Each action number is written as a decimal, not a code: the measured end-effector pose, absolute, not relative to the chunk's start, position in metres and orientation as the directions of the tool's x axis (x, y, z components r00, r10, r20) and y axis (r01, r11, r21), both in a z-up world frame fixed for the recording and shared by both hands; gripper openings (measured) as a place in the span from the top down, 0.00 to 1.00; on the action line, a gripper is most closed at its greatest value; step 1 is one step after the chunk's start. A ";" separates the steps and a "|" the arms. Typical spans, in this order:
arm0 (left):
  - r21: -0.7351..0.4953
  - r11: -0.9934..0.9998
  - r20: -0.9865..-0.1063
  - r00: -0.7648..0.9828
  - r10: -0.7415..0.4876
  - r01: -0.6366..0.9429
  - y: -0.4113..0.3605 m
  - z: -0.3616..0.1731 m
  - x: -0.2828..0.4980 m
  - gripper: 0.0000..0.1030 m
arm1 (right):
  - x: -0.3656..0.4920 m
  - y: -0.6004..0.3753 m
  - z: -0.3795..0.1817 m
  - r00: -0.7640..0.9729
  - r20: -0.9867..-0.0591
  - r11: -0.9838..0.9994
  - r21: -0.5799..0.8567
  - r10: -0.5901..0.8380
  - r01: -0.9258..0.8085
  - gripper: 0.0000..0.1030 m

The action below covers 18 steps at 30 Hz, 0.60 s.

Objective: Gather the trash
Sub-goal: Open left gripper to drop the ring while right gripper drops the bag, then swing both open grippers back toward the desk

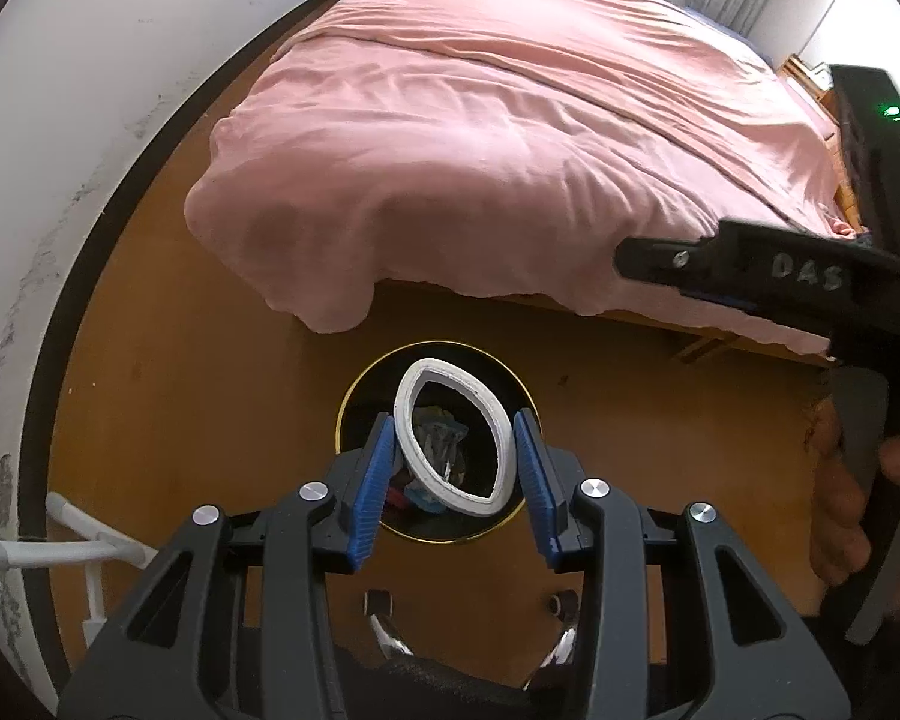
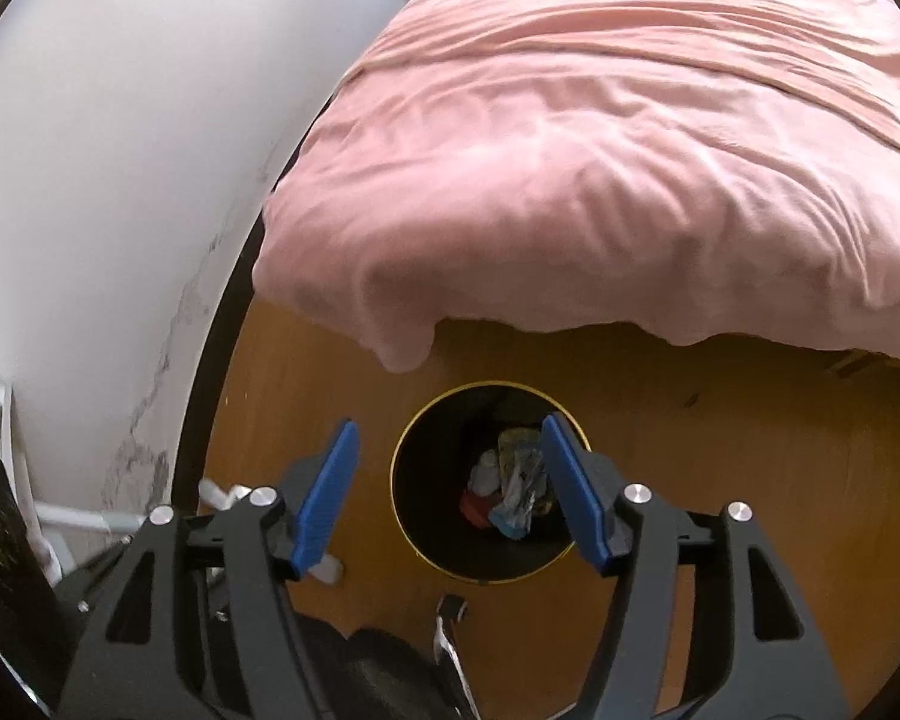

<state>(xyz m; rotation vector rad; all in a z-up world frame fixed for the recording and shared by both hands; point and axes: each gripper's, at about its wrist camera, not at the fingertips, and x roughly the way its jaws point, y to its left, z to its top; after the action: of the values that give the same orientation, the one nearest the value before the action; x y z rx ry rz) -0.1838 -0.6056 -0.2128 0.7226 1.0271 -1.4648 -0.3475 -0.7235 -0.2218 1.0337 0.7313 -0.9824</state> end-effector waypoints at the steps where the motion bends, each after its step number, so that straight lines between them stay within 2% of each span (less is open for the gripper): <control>1: -0.194 0.029 -0.882 -0.161 -0.443 0.981 -0.608 -0.213 -0.186 0.53 | -0.350 -0.724 -0.221 0.400 -0.861 0.174 0.362 -0.312 0.916 0.37; 2: -0.191 0.026 -0.882 -0.160 -0.444 0.981 -0.610 -0.213 -0.188 0.41 | -0.351 -0.724 -0.221 0.400 -0.861 0.169 0.364 -0.315 0.916 0.37; 3: -0.186 0.024 -0.880 -0.156 -0.449 0.982 -0.611 -0.211 -0.190 0.37 | -0.352 -0.725 -0.221 0.400 -0.860 0.167 0.364 -0.316 0.916 0.37; 9: -0.175 0.021 -0.869 -0.145 -0.473 0.984 -0.600 -0.197 -0.188 0.32 | -0.352 -0.723 -0.219 0.402 -0.855 0.191 0.357 -0.327 0.914 0.36; 18: -0.154 0.147 -0.808 -0.039 -0.588 0.977 -0.529 -0.130 -0.142 0.12 | -0.312 -0.699 -0.198 0.418 -0.838 0.366 0.288 -0.350 0.885 0.35</control>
<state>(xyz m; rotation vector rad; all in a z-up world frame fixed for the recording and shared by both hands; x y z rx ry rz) -0.1425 -0.5285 -0.1300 0.5636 0.8929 -1.3745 -0.3124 -0.6989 -0.1984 0.8385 0.7614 -0.9007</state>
